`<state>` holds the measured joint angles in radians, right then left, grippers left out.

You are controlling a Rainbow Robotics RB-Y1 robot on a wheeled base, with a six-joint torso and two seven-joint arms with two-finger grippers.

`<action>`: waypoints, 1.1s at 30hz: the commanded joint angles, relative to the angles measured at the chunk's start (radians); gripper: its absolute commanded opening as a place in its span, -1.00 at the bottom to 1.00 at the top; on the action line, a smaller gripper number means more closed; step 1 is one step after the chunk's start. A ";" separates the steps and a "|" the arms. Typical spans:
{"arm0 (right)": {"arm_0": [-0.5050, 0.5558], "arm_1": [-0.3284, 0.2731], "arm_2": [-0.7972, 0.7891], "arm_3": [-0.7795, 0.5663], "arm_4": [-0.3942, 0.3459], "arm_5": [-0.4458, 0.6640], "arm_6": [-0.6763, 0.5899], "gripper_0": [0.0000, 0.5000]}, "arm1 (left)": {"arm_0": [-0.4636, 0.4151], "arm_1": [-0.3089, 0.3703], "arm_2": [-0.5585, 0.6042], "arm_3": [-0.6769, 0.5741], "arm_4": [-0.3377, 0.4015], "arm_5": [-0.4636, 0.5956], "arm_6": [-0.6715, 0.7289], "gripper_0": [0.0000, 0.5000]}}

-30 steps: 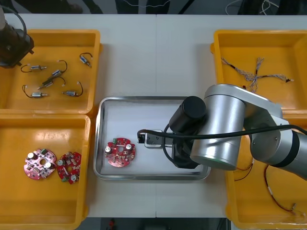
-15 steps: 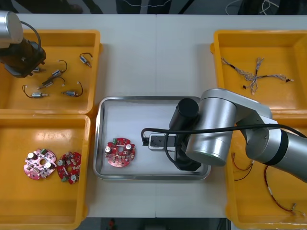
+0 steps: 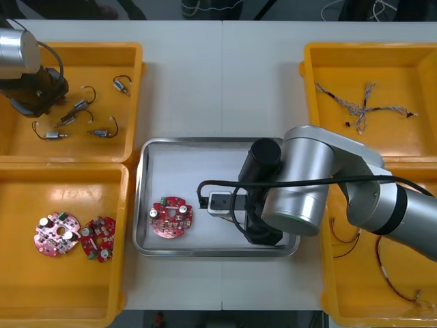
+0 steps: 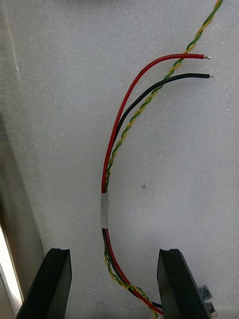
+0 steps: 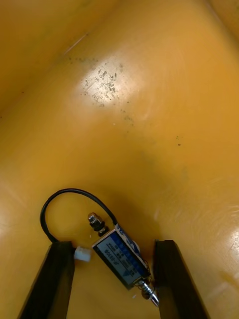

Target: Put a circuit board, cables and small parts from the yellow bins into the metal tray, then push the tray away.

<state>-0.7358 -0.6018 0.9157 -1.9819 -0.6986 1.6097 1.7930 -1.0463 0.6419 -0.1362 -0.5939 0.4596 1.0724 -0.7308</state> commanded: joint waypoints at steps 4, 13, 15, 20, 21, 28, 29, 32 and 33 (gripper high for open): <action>-0.013 0.045 -0.152 -0.014 -0.082 0.079 -0.026 1.00 | -0.044 -0.007 -0.014 0.003 -0.005 -0.011 -0.015 -1.00; -0.013 0.054 -0.339 -0.100 -0.099 0.303 -0.037 1.00 | -0.044 0.022 0.043 -0.078 -0.042 0.121 -0.027 -1.00; -0.013 0.050 -0.396 -0.121 -0.105 0.310 -0.041 1.00 | -0.044 0.036 0.072 -0.126 -0.047 0.185 -0.030 -1.00; -0.011 0.027 -0.500 -0.164 -0.121 0.310 -0.052 1.00 | -0.044 0.059 0.127 -0.222 -0.058 0.308 -0.045 -1.00; -0.011 0.020 -0.523 -0.175 -0.124 0.310 -0.055 1.00 | -0.044 0.064 0.130 -0.247 -0.056 0.337 -0.050 -1.00; 0.016 -0.033 -0.707 -0.207 -0.187 0.310 -0.076 1.00 | -0.044 0.064 0.121 -0.412 -0.042 0.548 -0.068 -1.00; 0.019 -0.038 -0.724 -0.206 -0.194 0.310 -0.078 1.00 | -0.044 0.062 0.118 -0.428 -0.038 0.569 -0.070 -1.00; 0.039 -0.073 -0.811 -0.207 -0.220 0.310 -0.086 1.00 | -0.044 0.061 0.098 -0.523 0.004 0.678 -0.070 -1.00; 0.049 -0.087 -0.834 -0.207 -0.220 0.310 -0.087 1.00 | -0.043 0.056 0.090 -0.558 0.018 0.715 -0.068 -1.00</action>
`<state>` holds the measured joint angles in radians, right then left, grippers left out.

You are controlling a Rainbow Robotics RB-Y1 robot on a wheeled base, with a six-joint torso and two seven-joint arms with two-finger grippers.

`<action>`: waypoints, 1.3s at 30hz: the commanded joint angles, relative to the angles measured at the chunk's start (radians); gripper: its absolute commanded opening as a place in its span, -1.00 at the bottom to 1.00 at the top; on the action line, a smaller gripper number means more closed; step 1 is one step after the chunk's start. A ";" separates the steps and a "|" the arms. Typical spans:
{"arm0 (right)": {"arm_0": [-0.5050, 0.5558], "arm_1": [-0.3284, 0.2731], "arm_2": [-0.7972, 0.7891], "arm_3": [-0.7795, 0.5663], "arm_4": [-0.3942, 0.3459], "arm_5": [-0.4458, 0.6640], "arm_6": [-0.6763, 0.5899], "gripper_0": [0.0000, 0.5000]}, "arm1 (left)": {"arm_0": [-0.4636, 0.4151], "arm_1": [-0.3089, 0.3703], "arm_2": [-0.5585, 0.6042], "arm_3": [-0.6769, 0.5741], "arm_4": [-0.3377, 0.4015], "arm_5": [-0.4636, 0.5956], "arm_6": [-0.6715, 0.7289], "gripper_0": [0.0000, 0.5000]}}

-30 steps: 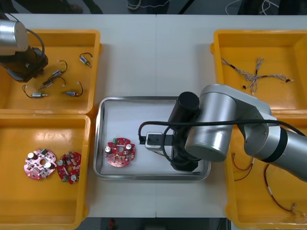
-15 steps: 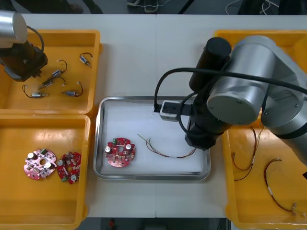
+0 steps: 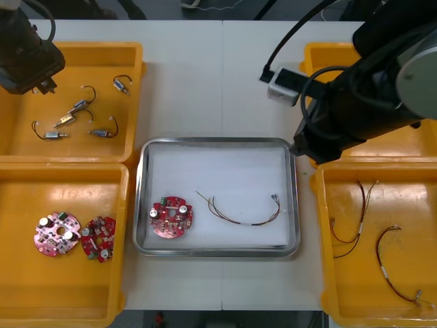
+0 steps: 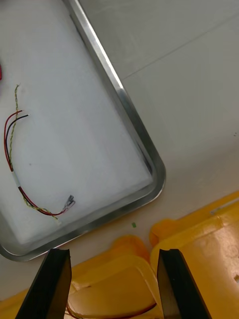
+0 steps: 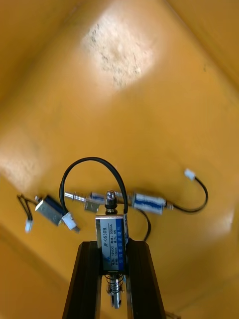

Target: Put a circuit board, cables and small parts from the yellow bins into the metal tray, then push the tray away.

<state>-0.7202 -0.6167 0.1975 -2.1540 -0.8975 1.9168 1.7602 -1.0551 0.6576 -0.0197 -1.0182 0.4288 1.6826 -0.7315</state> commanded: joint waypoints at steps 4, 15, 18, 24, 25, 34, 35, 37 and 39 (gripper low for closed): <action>0.065 -0.113 -0.178 -0.035 0.003 0.003 -0.065 1.00 | -0.025 0.005 -0.062 -0.260 0.071 0.215 -0.063 -1.00; 0.104 -0.175 -0.283 0.048 0.083 0.003 -0.079 1.00 | 0.106 -0.113 -0.128 -0.637 0.122 0.237 0.006 -1.00; 0.104 -0.193 -0.323 0.083 0.081 0.003 -0.079 1.00 | 0.122 -0.139 -0.167 -0.698 0.153 0.237 0.053 -1.00; 0.113 -0.224 -0.382 0.151 0.100 0.003 -0.084 1.00 | 0.179 -0.194 -0.233 -0.787 0.188 0.237 0.072 -1.00; 0.111 -0.224 -0.383 0.157 0.107 0.003 -0.084 1.00 | 0.188 -0.199 -0.246 -0.797 0.189 0.237 0.073 -1.00; 0.111 -0.221 -0.382 0.226 0.153 0.003 -0.084 1.00 | 0.267 -0.219 -0.402 -0.827 0.145 0.232 0.064 -0.99; 0.111 -0.219 -0.382 0.243 0.152 0.003 -0.084 1.00 | 0.274 -0.219 -0.421 -0.827 0.140 0.219 0.064 -0.99; 0.111 -0.221 -0.383 0.258 0.152 0.003 -0.084 1.00 | 0.287 -0.219 -0.434 -0.827 0.128 0.209 0.064 -1.00; 0.111 -0.219 -0.382 0.295 0.158 0.003 -0.079 1.00 | 0.308 -0.217 -0.462 -0.827 0.117 0.183 0.063 -0.99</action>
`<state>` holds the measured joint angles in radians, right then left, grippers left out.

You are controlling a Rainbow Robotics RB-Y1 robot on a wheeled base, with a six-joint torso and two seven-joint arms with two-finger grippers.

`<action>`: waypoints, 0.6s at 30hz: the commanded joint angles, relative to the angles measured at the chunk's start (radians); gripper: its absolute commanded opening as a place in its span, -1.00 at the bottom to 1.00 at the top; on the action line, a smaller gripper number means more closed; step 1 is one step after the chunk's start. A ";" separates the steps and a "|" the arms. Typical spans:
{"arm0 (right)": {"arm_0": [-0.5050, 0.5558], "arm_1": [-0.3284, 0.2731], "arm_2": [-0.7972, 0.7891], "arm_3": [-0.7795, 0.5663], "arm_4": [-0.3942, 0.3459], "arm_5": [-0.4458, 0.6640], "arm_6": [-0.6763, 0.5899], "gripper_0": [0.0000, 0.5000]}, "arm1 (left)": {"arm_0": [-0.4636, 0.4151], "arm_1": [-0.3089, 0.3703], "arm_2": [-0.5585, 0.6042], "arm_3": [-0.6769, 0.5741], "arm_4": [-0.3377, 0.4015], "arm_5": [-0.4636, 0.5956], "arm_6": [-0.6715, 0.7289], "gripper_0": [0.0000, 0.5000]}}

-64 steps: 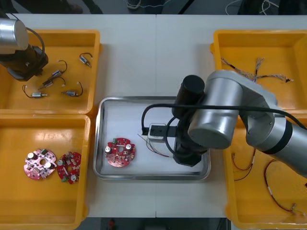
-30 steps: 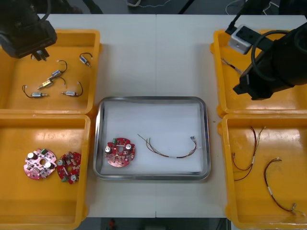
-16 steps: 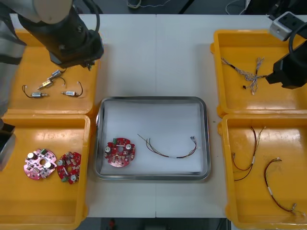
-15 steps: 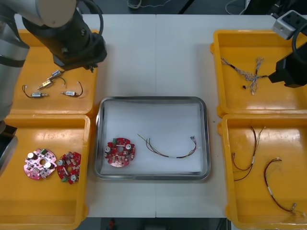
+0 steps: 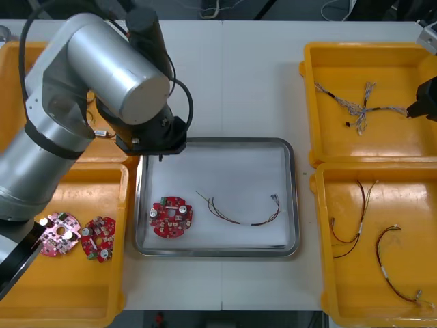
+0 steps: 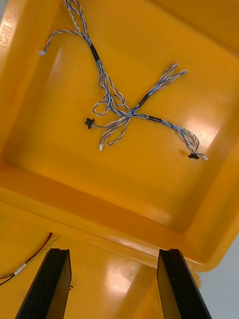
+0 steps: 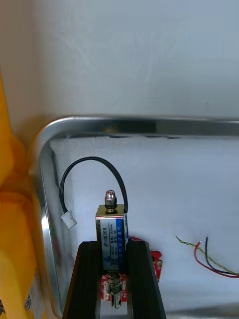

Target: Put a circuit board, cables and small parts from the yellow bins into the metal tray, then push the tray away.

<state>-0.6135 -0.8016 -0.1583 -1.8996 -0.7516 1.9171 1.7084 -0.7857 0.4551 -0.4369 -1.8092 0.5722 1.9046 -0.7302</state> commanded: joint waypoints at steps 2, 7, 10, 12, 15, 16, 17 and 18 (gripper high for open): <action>0.004 -0.034 -0.026 0.070 0.012 0.003 -0.023 1.00 | 0.057 -0.016 -0.059 -0.036 -0.035 -0.064 0.058 -0.99; 0.004 -0.036 -0.021 0.126 0.011 -0.003 0.005 1.00 | 0.094 -0.013 -0.098 -0.029 -0.069 -0.128 0.057 -0.99; 0.004 -0.042 -0.021 0.154 0.011 -0.030 0.025 1.00 | 0.095 -0.013 -0.126 -0.007 -0.084 -0.150 0.057 -0.99; 0.003 -0.050 -0.021 0.175 0.011 -0.050 0.066 1.00 | 0.097 -0.013 -0.141 0.008 -0.098 -0.164 0.058 -0.99; -0.023 -0.065 -0.021 0.254 0.006 -0.079 0.139 1.00 | 0.097 -0.013 -0.161 0.042 -0.118 -0.205 0.060 -0.99; -0.034 -0.065 -0.021 0.271 0.006 -0.081 0.149 1.00 | 0.095 -0.013 -0.161 0.048 -0.121 -0.210 0.060 -0.99; -0.048 -0.065 -0.021 0.298 0.006 -0.082 0.166 1.00 | 0.095 -0.013 -0.163 0.056 -0.121 -0.214 0.060 -0.99; -0.069 -0.067 -0.021 0.330 0.008 -0.082 0.186 1.00 | 0.095 -0.013 -0.161 0.059 -0.124 -0.219 0.060 -0.98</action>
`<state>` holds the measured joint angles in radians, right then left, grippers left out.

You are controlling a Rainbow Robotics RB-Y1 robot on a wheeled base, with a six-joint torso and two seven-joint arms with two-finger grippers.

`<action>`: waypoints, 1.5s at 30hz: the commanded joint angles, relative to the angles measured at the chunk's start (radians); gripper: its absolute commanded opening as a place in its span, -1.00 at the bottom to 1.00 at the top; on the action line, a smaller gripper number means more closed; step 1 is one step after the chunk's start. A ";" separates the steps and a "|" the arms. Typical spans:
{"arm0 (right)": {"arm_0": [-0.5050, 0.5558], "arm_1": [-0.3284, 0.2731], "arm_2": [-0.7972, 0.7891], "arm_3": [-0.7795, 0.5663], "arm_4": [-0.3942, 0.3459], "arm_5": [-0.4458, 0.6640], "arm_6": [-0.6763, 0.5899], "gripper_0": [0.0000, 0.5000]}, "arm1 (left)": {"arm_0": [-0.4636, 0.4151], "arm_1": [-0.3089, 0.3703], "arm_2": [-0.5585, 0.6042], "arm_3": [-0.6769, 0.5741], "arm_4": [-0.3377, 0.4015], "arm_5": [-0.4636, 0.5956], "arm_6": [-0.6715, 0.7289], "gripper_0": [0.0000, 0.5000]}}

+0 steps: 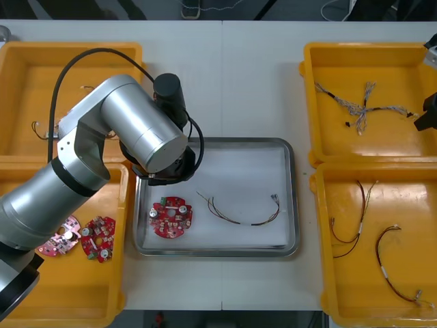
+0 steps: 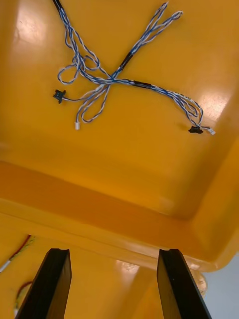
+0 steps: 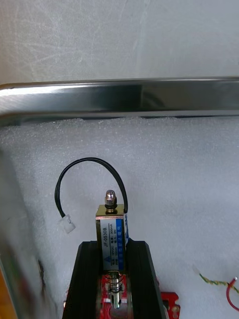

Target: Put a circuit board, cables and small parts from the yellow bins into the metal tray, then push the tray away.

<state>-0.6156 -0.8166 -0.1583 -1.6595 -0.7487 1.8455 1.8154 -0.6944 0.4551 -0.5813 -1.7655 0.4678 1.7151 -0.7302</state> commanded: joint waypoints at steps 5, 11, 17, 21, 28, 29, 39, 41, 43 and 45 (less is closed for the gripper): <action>-0.153 -0.052 -0.001 0.214 0.029 -0.026 0.166 1.00 | 0.004 -0.013 -0.017 0.014 -0.021 -0.029 0.069 0.83; -0.239 -0.058 0.071 0.334 0.061 -0.092 0.231 1.00 | 0.003 -0.013 -0.009 -0.012 -0.021 -0.022 0.089 1.00; -0.312 -0.058 0.135 0.438 0.066 -0.146 0.265 1.00 | 0.004 -0.013 0.017 -0.088 0.000 0.034 0.112 1.00; -0.343 -0.056 0.168 0.520 0.063 -0.206 0.369 1.00 | 0.004 -0.013 0.052 -0.164 0.022 0.107 0.127 1.00; -0.415 -0.049 0.180 0.676 0.046 -0.255 0.555 1.00 | 0.003 0.014 0.163 -0.261 0.057 0.205 0.141 1.00; -0.421 -0.045 0.181 0.692 0.046 -0.261 0.570 1.00 | 0.003 0.019 0.182 -0.267 0.065 0.205 0.141 1.00; -0.493 -0.012 0.260 0.851 0.022 -0.382 0.749 1.00 | -0.069 0.119 0.414 -0.235 0.135 0.205 0.149 1.00; -0.493 -0.006 0.276 0.850 0.017 -0.400 0.752 1.00 | -0.079 0.142 0.437 -0.203 0.135 0.205 0.146 1.00; -0.493 -0.001 0.287 0.851 0.014 -0.416 0.757 1.00 | -0.085 0.160 0.451 -0.175 0.135 0.205 0.143 1.00; -0.493 0.010 0.304 0.851 0.006 -0.443 0.771 1.00 | -0.096 0.185 0.469 -0.129 0.134 0.205 0.144 1.00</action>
<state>-1.0555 -0.8200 0.1208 -0.8024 -0.7282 1.4329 2.5319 -0.7339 0.5765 -0.1528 -1.9373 0.5936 1.9112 -0.6464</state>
